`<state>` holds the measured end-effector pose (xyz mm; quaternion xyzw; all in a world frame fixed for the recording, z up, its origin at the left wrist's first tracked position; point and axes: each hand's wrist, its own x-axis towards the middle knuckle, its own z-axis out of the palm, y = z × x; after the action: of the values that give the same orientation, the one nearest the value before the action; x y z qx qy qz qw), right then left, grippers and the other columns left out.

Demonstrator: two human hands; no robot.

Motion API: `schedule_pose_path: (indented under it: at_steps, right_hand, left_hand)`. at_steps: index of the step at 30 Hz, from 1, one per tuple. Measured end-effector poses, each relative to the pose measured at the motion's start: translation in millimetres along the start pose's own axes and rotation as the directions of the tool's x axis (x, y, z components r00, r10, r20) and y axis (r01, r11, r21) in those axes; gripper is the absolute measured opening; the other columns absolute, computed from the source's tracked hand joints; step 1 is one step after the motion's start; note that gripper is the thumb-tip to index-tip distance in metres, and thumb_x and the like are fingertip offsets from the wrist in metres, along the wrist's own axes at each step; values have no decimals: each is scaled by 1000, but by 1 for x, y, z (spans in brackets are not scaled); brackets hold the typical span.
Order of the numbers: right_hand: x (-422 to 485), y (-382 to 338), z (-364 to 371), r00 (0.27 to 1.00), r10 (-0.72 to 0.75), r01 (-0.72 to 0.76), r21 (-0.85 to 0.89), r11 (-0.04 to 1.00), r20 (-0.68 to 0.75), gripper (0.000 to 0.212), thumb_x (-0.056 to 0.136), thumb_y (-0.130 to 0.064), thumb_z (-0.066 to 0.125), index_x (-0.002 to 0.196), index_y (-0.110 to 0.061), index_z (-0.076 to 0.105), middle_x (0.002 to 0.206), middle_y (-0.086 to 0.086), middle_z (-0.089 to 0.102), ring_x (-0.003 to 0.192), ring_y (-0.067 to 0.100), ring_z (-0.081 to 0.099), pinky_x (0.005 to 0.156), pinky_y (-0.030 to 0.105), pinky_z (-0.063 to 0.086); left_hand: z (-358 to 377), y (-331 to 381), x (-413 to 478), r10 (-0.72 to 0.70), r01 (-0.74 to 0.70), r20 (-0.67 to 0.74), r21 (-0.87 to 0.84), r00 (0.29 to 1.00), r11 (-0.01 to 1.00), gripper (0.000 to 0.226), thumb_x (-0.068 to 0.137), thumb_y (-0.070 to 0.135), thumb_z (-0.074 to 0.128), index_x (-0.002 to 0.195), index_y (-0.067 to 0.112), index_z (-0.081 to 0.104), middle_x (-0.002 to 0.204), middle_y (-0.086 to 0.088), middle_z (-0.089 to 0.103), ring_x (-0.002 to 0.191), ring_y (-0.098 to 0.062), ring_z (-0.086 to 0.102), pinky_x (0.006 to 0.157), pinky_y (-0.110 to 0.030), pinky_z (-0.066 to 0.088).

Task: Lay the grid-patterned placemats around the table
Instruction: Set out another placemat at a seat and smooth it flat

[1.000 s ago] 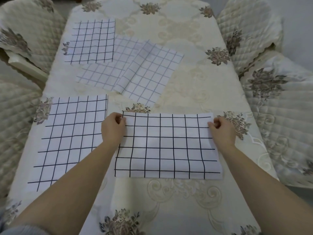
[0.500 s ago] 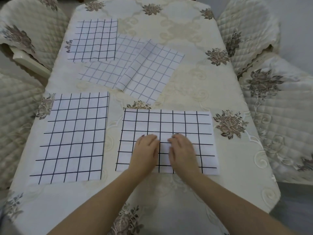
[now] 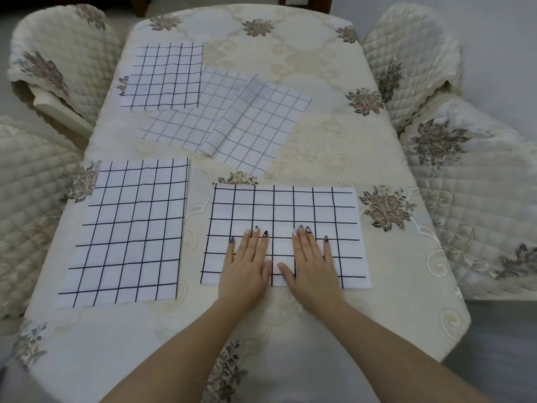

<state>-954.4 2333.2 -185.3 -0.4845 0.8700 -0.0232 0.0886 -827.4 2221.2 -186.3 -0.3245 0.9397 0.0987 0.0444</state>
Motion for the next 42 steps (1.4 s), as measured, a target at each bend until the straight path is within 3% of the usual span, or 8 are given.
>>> schedule_pose_path:
  at_steps: [15,18,23,27,30,36,39,42]
  right_hand:
    - [-32,66,-8,995,99,-99,-31,995,24,84,88,-66,-9,150,-10,-1,159,4,-7,147,15,-5,117,44,-4]
    - [-34,71,-13,996,-31,29,24,999,87,85,85,-69,-8,148,-12,-10,156,1,-18,144,13,-17,117,39,-10]
    - [-46,65,-13,899,-411,414,-17,910,-152,54,88,-31,45,130,0,54,138,16,53,126,30,52,112,43,31]
    - [-46,59,-10,831,-509,481,-170,860,-224,40,72,-16,64,110,-1,69,116,15,68,106,30,65,99,44,45]
    - [-48,56,-9,868,-454,432,-145,890,-202,50,60,-10,81,108,-2,70,113,13,69,103,28,67,94,42,51]
    - [-46,55,-20,942,-222,229,0,973,-250,49,51,-1,81,97,-10,69,101,5,72,94,21,67,96,30,38]
    - [-43,68,-35,968,-25,62,142,988,-250,29,53,1,72,75,-15,63,77,0,68,76,14,56,78,30,40]
    - [-38,84,-50,980,109,-72,219,973,-164,17,60,0,65,69,-14,64,70,1,67,71,25,56,67,26,39]
  left_hand:
    - [-4,-38,-33,-122,122,24,-8,992,992,78,88,65,-8,151,17,-13,160,-2,-14,145,-16,-20,117,-40,-14]
    - [-13,-43,-37,-14,14,-3,3,1000,1000,86,90,70,19,153,13,3,160,-4,-3,148,-20,-7,118,-44,-8]
    - [-17,-47,-49,378,-367,-119,106,918,924,48,90,40,46,123,9,62,131,-8,61,126,-26,53,111,-43,33]
    - [-17,-43,-44,427,-411,-160,126,890,903,43,67,12,81,108,2,70,112,-13,70,105,-29,67,85,-41,57]
    - [-23,-41,-40,389,-369,-150,146,909,918,60,47,2,89,104,1,71,108,-14,71,96,-27,70,78,-36,58]
    - [-33,-45,-37,228,-227,-188,27,955,974,48,43,-7,87,87,8,76,99,-7,75,90,-22,73,59,-32,59]
    - [-41,-52,-33,200,-204,-158,-15,967,979,34,54,-4,84,83,13,76,94,-1,76,85,-19,73,52,-30,58]
    - [-47,-58,-30,148,-156,-108,-74,983,985,19,76,8,55,86,11,71,86,-4,74,72,-27,71,52,-32,54]
